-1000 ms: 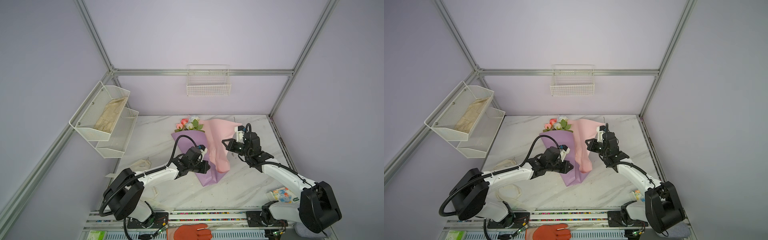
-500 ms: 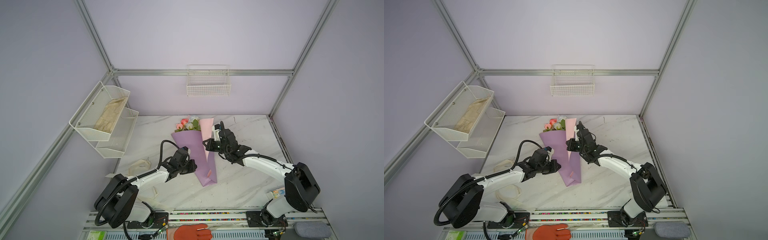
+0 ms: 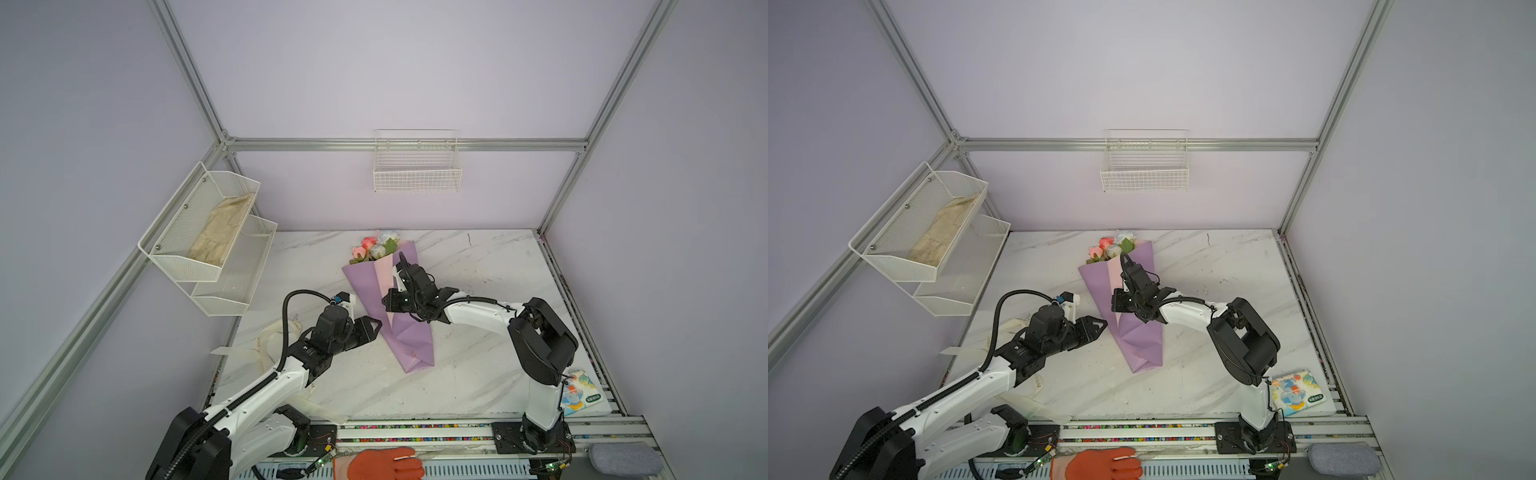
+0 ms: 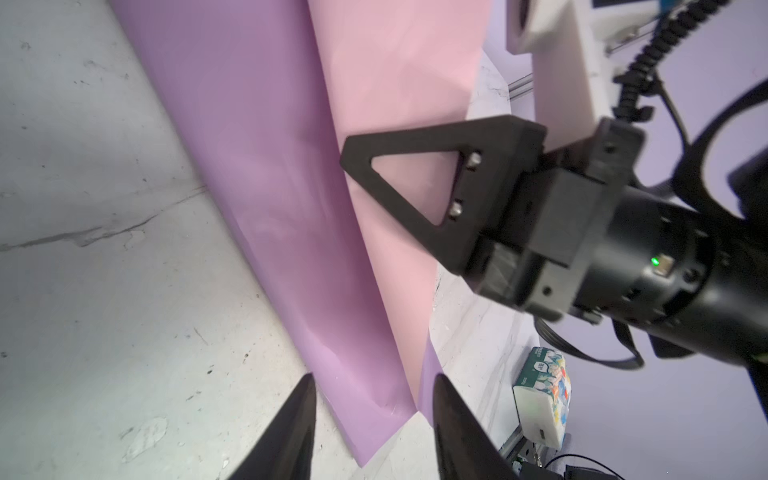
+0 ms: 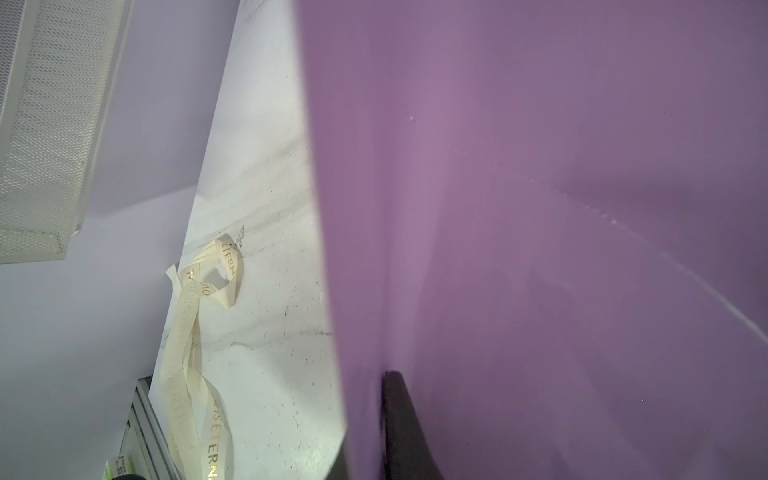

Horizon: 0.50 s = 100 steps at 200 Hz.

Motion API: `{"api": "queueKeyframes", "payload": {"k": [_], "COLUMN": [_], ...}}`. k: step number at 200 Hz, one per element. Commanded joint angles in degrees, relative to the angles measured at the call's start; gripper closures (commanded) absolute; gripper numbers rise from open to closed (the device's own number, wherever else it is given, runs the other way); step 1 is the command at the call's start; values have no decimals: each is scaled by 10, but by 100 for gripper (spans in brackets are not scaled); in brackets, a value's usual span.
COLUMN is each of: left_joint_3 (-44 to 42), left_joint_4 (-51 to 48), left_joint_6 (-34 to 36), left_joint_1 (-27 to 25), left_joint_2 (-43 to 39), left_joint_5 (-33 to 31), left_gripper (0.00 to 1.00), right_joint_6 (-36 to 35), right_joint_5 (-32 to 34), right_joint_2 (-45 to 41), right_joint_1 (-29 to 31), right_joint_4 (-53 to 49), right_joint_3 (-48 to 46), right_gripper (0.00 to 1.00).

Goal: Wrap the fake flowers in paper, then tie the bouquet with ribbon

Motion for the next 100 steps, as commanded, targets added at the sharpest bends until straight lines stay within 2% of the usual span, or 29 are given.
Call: {"api": "queueKeyframes", "payload": {"k": [1, 33, 64, 100], "left_joint_3": [-49, -55, -16, 12], "left_joint_4": [75, 146, 176, 204], "left_joint_6": [-4, 11, 17, 15], "left_joint_1": [2, 2, -1, -6], "left_joint_2": [-27, 3, 76, 135], "left_joint_5": [32, 108, 149, 139], "left_gripper": [44, 32, 30, 33], "right_joint_6": [5, 10, 9, 10], "right_joint_5": [-28, -29, -30, -26], "right_joint_2": [11, 16, 22, 26], "right_joint_1": [3, 4, 4, 4], "right_joint_4": [0, 4, -4, -8], "right_joint_3": [24, 29, 38, 40], "right_gripper": [89, 88, 88, 88]}}
